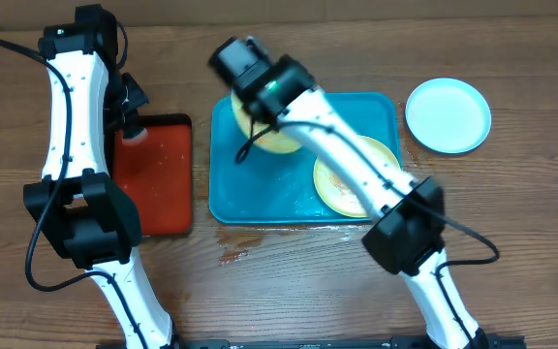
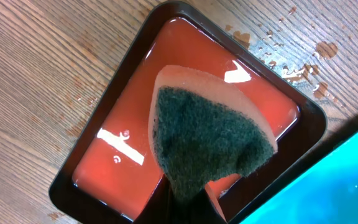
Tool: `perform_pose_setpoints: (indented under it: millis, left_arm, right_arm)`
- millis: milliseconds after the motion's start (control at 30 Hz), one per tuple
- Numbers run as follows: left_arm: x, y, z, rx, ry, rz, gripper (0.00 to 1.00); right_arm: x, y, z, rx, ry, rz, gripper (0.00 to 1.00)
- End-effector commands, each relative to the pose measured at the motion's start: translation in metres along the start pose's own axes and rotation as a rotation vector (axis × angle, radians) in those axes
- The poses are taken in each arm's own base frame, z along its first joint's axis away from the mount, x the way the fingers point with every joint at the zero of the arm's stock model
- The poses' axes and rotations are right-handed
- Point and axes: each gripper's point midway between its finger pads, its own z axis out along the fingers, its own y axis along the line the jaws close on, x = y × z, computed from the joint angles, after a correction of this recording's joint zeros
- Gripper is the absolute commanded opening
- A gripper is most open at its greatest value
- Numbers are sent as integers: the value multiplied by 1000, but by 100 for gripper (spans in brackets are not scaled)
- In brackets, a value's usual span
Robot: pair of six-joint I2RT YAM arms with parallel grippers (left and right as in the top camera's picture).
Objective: Clean dirty plates on tray and stack at the side
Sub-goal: 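Carry the yellow plate with the right gripper onto the light-blue plate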
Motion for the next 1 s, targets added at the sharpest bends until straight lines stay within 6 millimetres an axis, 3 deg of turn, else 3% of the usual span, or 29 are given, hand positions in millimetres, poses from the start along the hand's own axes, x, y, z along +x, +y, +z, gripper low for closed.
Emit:
perform_pose_setpoints:
  millis: [0, 100, 200, 367, 500, 667, 867, 967]
  left_arm:
    - [2, 1, 0, 8, 9, 34, 4]
    - [2, 0, 0, 8, 8, 40, 4]
    - [1, 0, 0, 9, 8, 39, 4]
    - [0, 0, 0, 12, 2, 38, 4]
    - [-1, -1, 0, 14, -1, 37, 4]
    - [-2, -2, 0, 18, -7, 36, 4]
    - [-3, -4, 0, 30, -11, 35, 4]
    - [-3, -5, 0, 33, -11, 35, 4]
  right_arm:
    - [-3, -15, -2, -407, -67, 266, 4]
    - [18, -51, 20, -512, -29, 407, 4]
    - [57, -91, 45, -577, 43, 531, 4]
    - [144, -159, 88, -573, 192, 747, 4]
    - [212, -195, 115, -536, 290, 888, 4]
    - [283, -218, 144, -520, 354, 1043, 4]
    - [326, -216, 171, -553, 353, 1166, 4]
    - [338, -208, 183, -548, 366, 1197, 7]
